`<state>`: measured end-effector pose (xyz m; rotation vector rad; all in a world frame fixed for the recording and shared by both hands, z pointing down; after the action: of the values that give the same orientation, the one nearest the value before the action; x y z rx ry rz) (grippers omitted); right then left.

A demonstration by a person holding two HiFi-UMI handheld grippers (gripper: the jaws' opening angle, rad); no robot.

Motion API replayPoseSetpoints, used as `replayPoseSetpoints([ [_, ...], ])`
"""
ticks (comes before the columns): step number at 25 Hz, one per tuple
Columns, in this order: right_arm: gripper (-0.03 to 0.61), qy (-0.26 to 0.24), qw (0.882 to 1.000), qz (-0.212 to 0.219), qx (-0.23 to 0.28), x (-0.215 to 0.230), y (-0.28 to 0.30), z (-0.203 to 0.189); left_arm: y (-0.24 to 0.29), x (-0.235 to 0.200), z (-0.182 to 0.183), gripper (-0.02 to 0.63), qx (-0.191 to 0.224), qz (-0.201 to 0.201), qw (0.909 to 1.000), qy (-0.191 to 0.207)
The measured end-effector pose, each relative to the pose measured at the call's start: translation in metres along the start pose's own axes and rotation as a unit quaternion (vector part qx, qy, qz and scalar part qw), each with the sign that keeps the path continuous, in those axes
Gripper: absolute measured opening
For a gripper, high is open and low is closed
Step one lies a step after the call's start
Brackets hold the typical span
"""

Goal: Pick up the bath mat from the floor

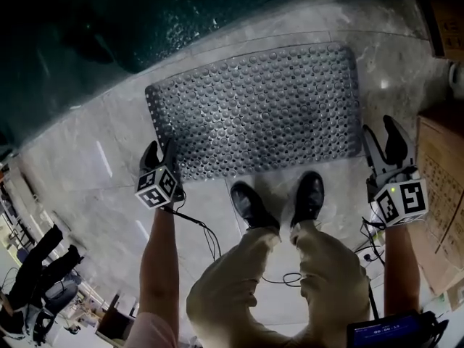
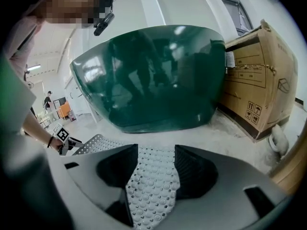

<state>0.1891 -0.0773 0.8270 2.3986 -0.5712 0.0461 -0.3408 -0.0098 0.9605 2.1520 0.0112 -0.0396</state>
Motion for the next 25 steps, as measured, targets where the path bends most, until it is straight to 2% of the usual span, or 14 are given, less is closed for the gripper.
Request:
replayPoseSetpoints([
  [4,0.234,-0.002,1.0,0.003,0.005,0.002,-0.005,-0.004,0.008,-0.004,-0.008,0.242,-0.007,0.009,0.9999,0.006],
  [11,0.234,-0.009,1.0,0.004,-0.001,0.002,-0.005,-0.012,0.019,-0.018,-0.016,0.195,-0.015,0.026,0.9995,-0.01],
  [16,0.235,-0.012,1.0,0.0,-0.007,0.002,0.001,-0.019,0.023,-0.031,-0.021,0.069,-0.027,0.045,0.9986,-0.011],
  [17,0.235,-0.014,1.0,-0.001,-0.01,0.002,0.003,-0.021,0.023,-0.035,-0.02,0.066,-0.027,0.05,0.9983,-0.008],
  [18,0.235,-0.015,1.0,-0.002,-0.012,0.002,0.004,-0.022,0.022,-0.038,-0.018,0.068,-0.026,0.053,0.9982,-0.01],
  [20,0.235,-0.013,1.0,-0.003,-0.012,0.001,0.007,-0.022,0.024,-0.042,-0.02,0.203,-0.028,0.038,0.9986,-0.022],
  [25,0.235,-0.016,1.0,0.005,-0.012,-0.009,0.014,-0.021,0.037,-0.036,-0.032,0.236,-0.053,-0.001,0.9984,-0.02],
])
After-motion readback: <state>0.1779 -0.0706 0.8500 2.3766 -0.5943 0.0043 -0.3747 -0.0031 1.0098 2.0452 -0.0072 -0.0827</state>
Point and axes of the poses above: the fingertips, and each gripper's own axes: y forward along the fingers, x to its right, z out of its top, the point moved 3 cm from there along -y, backward along the fingers
